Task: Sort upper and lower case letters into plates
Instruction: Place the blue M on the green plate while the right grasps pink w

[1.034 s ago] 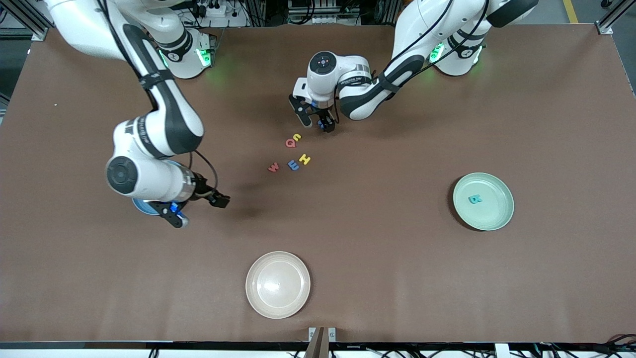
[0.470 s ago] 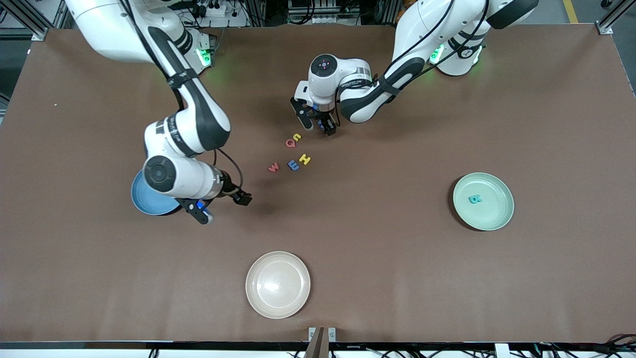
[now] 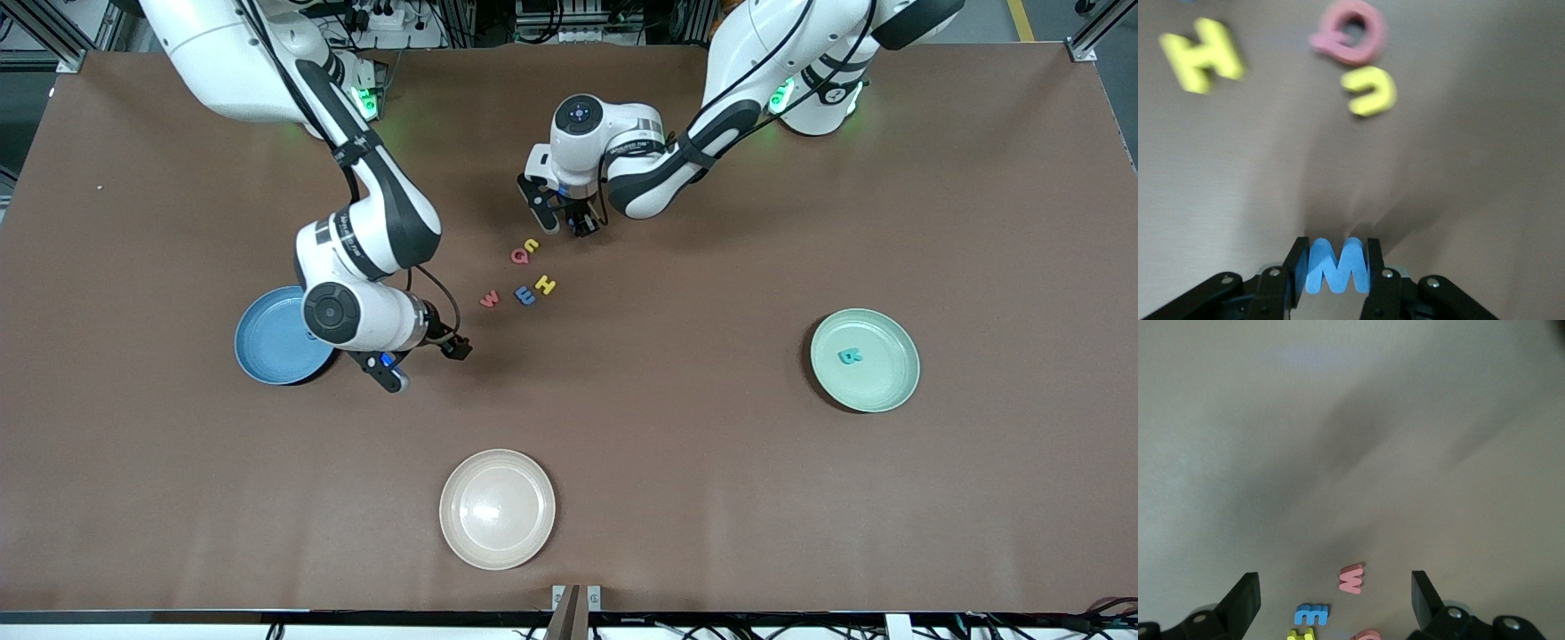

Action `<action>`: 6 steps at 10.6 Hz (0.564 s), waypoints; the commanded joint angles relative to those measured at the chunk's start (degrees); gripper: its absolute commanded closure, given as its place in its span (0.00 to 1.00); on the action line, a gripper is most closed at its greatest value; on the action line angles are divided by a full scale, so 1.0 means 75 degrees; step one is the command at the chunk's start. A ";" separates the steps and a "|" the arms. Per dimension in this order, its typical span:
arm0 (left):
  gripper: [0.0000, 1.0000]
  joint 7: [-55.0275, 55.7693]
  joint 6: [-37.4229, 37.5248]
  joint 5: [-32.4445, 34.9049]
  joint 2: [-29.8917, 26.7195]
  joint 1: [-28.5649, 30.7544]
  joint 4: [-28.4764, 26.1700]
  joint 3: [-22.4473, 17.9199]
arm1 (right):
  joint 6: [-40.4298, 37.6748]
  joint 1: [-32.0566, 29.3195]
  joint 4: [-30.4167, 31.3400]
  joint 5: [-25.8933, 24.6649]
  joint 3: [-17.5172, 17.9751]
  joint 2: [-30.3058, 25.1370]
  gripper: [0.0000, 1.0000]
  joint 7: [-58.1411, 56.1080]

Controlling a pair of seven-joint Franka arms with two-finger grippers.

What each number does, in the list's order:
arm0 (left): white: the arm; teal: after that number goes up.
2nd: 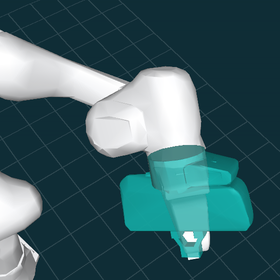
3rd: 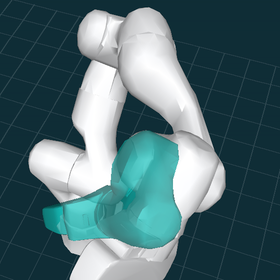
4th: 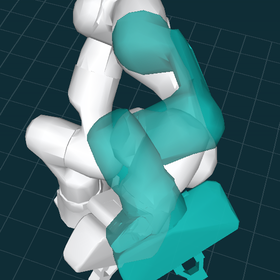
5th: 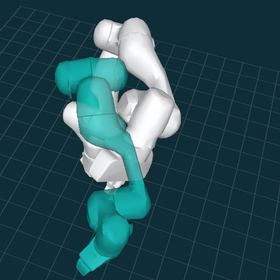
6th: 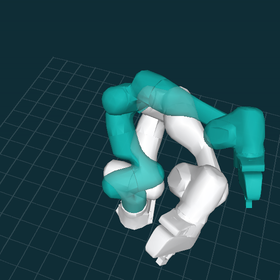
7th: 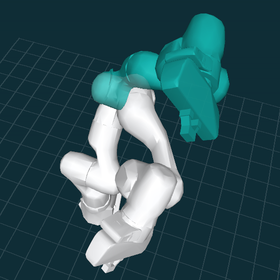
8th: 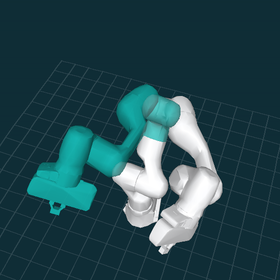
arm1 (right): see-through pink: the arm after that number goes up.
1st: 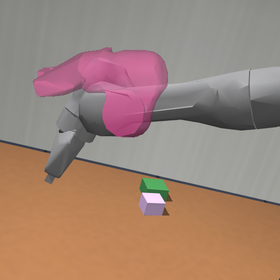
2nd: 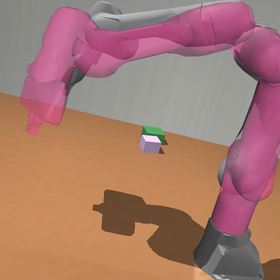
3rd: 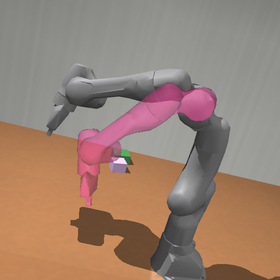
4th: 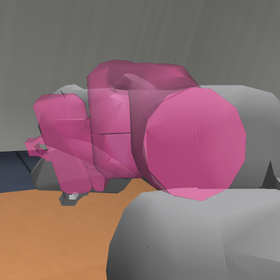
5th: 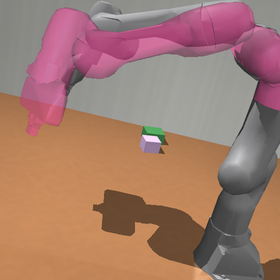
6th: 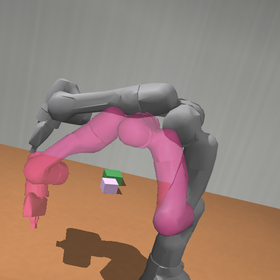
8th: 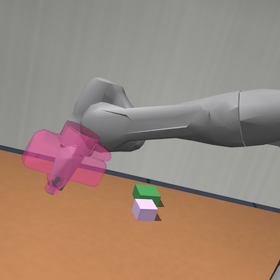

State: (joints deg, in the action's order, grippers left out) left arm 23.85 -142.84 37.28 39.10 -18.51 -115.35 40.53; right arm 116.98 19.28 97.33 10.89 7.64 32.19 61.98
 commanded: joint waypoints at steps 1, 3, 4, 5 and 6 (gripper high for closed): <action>1.00 0.0160 0.0049 0.0174 -0.1003 0.0986 -0.0310 0.0045 | 0.0385 0.0288 0.0205 -0.0058 -0.0035 0.0033 0.00 0.0430; 1.00 0.0077 0.0050 0.0185 -0.1415 0.2099 -0.0241 0.0045 | 0.1471 0.0616 0.0940 -0.0058 -0.0011 -0.0026 0.00 0.0886; 1.00 -0.0108 0.0050 0.0301 -0.1591 0.2742 -0.0252 0.0022 | 0.1709 0.0663 0.1072 -0.0058 0.0128 -0.0003 0.00 0.0911; 1.00 -0.0795 0.0050 0.0291 -0.1593 0.3352 -0.0217 -0.0094 | 0.1967 0.0744 0.1293 -0.0058 0.0129 -0.0014 0.00 0.0911; 1.00 -0.1370 0.0050 0.0302 -0.1593 0.3776 -0.0217 -0.0536 | 0.2294 0.0826 0.1574 -0.0058 0.0129 -0.0038 0.00 0.0911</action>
State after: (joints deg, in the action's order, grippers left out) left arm 17.50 -142.11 38.25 28.26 5.81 -115.58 38.93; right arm 131.31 24.88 105.90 10.90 8.49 33.12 67.44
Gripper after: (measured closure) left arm 0.608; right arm 0.000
